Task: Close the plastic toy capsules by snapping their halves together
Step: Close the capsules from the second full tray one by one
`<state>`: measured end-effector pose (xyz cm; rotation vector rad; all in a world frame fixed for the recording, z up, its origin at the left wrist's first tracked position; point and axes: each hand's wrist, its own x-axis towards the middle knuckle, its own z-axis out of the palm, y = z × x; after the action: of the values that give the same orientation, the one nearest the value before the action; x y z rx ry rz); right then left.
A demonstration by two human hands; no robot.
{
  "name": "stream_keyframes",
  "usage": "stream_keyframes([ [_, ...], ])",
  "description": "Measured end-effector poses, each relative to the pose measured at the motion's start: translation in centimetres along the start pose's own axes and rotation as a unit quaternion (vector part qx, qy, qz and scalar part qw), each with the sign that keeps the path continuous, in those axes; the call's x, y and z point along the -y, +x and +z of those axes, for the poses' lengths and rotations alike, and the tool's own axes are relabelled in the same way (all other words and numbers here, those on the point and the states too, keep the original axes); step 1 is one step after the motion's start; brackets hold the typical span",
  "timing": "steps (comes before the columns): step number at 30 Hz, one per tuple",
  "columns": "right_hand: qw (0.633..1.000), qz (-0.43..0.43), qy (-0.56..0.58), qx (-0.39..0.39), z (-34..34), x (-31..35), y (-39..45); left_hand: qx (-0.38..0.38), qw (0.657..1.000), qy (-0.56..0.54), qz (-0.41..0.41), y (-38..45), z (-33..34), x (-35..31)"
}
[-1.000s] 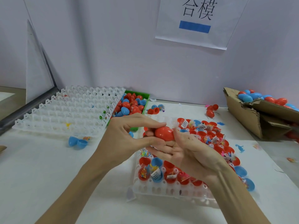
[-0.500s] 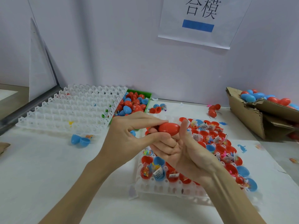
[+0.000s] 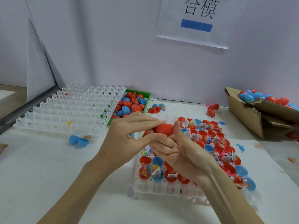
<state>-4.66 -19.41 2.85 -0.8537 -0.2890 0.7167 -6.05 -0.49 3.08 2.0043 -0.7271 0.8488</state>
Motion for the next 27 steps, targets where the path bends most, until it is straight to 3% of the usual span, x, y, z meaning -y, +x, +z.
stream_keyframes([
  [11,0.995,-0.026,-0.092,0.001,-0.3,1.5,-1.0,0.018,0.997,-0.040,-0.055,-0.1,0.5,-0.3],
  [17,0.995,-0.063,-0.051,0.052,-0.3,1.7,-1.2,0.040,0.988,-0.097,-0.111,0.1,0.8,-0.7],
  [27,0.991,-0.094,-0.082,0.045,0.3,0.9,-1.0,0.018,0.997,-0.065,-0.038,-0.1,1.3,-0.8],
])
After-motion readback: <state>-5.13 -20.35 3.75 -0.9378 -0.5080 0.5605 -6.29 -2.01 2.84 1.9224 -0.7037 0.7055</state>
